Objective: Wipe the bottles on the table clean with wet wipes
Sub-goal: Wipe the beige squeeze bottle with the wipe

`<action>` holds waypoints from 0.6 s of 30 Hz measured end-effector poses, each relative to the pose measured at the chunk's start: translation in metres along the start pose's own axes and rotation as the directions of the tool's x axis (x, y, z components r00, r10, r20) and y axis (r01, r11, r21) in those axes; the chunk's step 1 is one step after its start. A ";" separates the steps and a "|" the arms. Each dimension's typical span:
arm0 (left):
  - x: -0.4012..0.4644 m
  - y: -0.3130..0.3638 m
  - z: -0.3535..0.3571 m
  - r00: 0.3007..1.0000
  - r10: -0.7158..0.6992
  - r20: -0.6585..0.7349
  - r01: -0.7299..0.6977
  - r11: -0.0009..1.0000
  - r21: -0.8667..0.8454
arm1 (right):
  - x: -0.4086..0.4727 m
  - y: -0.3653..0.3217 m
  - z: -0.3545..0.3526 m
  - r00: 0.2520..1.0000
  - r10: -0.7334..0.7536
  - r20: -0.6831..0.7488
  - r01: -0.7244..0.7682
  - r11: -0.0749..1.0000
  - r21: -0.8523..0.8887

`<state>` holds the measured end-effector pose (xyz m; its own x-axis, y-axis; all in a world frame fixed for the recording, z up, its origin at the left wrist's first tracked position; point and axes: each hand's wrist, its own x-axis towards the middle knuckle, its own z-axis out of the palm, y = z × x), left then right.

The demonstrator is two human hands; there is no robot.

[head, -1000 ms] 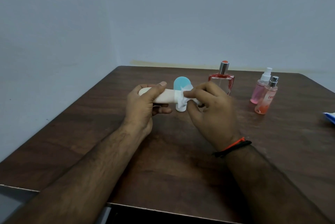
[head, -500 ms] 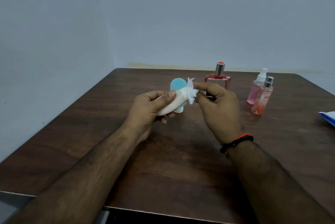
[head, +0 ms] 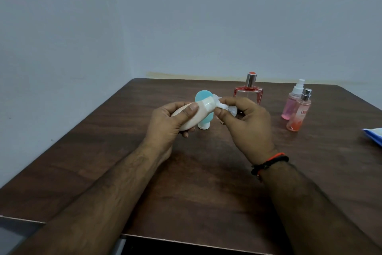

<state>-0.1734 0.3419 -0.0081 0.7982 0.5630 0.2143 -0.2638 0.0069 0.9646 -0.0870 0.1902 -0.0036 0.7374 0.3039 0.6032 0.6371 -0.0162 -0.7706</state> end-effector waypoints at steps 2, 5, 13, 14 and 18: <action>0.001 0.000 0.000 1.000 0.004 -0.017 -0.004 1.000 -0.010 | -0.001 0.001 0.001 1.000 0.027 -0.004 -0.027 0.999 0.025; 0.002 0.000 0.000 1.000 0.001 -0.019 -0.001 1.000 -0.026 | 0.000 0.002 0.003 0.998 0.038 -0.054 -0.035 0.998 0.061; 0.000 -0.001 0.001 1.000 0.005 -0.006 -0.005 1.000 0.026 | -0.003 -0.004 0.006 0.998 -0.052 0.044 0.052 0.999 -0.013; -0.001 -0.001 0.001 1.000 0.003 -0.019 -0.003 1.000 0.022 | -0.003 -0.003 0.006 0.997 -0.058 0.049 0.059 0.998 -0.030; 0.001 -0.002 0.000 0.999 -0.005 -0.049 0.006 1.000 0.012 | -0.002 -0.002 0.005 0.998 -0.048 0.051 0.052 0.996 -0.067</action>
<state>-0.1726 0.3423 -0.0097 0.7721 0.6028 0.2012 -0.2525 0.0004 0.9676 -0.0907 0.1940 -0.0046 0.6933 0.3524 0.6286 0.6880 -0.0639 -0.7229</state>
